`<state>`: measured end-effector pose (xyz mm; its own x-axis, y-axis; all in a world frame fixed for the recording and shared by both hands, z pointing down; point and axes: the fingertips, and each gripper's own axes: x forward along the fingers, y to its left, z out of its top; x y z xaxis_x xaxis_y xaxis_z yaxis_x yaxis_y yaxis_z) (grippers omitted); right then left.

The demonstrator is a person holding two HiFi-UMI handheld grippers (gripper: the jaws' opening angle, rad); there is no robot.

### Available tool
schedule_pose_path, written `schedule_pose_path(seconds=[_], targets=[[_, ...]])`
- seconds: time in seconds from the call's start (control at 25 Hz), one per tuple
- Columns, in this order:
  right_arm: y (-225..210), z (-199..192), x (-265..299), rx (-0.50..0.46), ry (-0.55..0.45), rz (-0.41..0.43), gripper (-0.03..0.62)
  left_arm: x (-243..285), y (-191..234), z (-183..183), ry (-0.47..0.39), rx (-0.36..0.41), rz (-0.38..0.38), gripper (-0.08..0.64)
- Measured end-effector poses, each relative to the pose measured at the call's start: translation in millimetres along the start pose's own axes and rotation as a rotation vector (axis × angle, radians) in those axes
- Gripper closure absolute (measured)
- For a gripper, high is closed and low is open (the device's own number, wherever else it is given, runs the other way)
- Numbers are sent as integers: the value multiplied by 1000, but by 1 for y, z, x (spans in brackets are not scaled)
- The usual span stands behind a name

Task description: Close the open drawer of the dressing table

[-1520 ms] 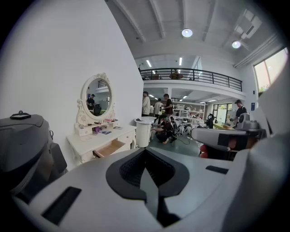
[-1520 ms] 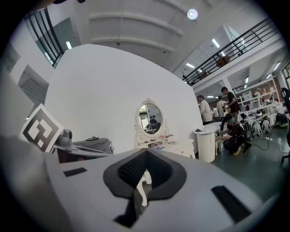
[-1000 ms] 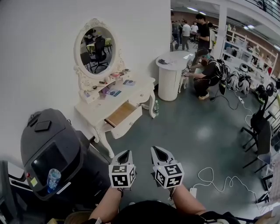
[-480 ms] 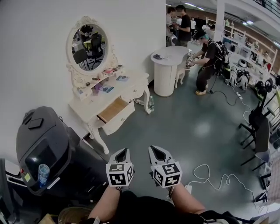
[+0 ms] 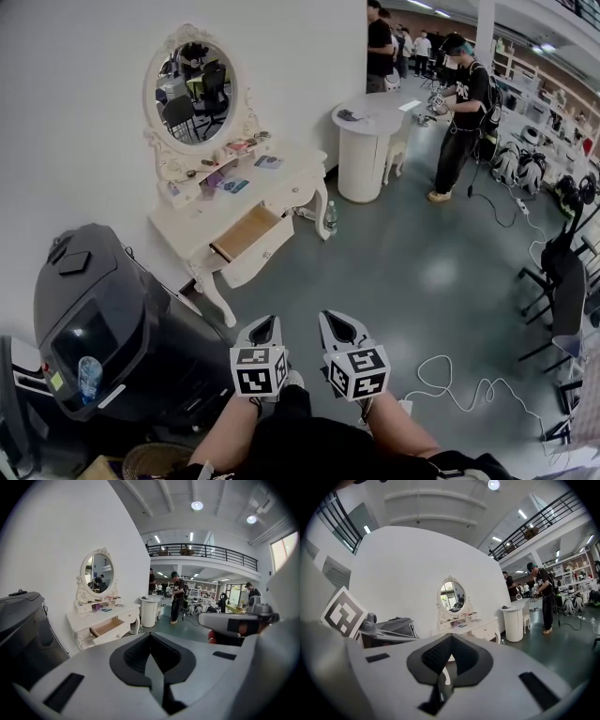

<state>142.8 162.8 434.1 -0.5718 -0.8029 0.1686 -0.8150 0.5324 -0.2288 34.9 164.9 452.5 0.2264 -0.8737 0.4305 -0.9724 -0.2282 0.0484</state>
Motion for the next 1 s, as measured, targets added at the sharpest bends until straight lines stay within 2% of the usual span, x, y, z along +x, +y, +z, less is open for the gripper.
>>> schedule_pose_path(seconds=[0.4, 0.56, 1.0], targets=[[-33, 11, 60, -14, 29, -34, 583, 65, 24, 20, 8, -11, -37, 552], [-42, 28, 93, -24, 30, -40, 583, 91, 41, 45, -9, -16, -49, 552], [-40, 75, 199, -55, 21, -35, 583, 154, 120, 104, -51, -37, -58, 552]])
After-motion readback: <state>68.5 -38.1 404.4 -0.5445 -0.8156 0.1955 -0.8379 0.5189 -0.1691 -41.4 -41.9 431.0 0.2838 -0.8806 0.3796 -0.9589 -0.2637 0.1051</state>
